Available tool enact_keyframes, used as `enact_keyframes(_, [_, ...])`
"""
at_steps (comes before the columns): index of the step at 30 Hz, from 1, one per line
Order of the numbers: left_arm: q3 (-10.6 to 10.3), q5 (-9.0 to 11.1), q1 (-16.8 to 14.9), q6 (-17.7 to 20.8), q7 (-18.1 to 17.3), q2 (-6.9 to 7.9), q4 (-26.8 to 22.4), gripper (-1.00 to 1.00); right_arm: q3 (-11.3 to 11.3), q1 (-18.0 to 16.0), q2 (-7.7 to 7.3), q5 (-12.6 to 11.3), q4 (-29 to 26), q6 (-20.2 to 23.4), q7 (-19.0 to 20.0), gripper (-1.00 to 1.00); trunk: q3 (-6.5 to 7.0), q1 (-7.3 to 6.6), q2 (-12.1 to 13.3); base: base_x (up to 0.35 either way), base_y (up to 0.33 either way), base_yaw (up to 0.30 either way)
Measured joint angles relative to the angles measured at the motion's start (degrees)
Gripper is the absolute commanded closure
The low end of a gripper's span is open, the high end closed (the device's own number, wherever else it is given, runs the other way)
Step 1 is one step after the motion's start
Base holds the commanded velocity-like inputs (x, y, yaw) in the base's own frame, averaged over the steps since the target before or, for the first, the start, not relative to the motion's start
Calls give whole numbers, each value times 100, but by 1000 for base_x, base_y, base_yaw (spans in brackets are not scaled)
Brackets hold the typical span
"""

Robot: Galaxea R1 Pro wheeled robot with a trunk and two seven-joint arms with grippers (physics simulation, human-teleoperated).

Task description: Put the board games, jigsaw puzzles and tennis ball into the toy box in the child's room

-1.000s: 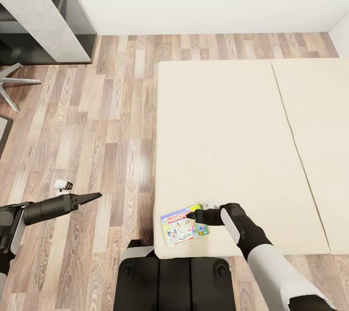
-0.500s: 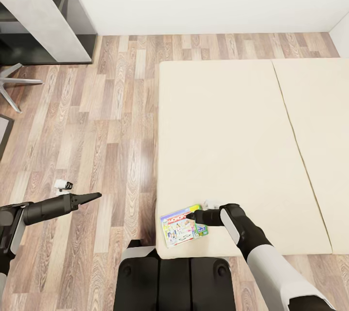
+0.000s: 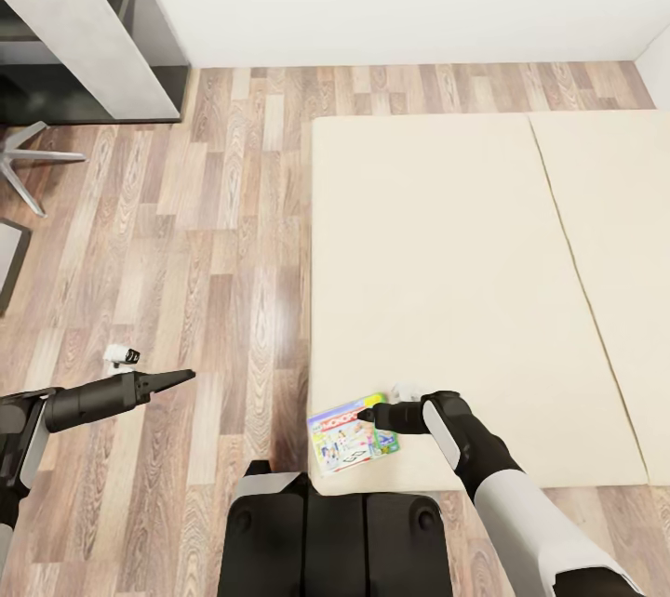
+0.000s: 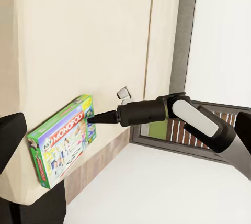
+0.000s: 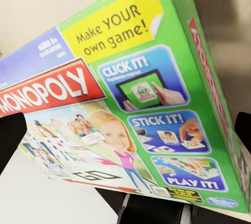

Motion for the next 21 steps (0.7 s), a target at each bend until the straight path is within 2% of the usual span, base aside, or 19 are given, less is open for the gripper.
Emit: enact_keyframes(21, [0, -9, 2, 0, 0, 0, -1, -100, 8, -2, 0, -7, 149, -6, 1, -100, 0, 0, 0, 0, 46, 0])
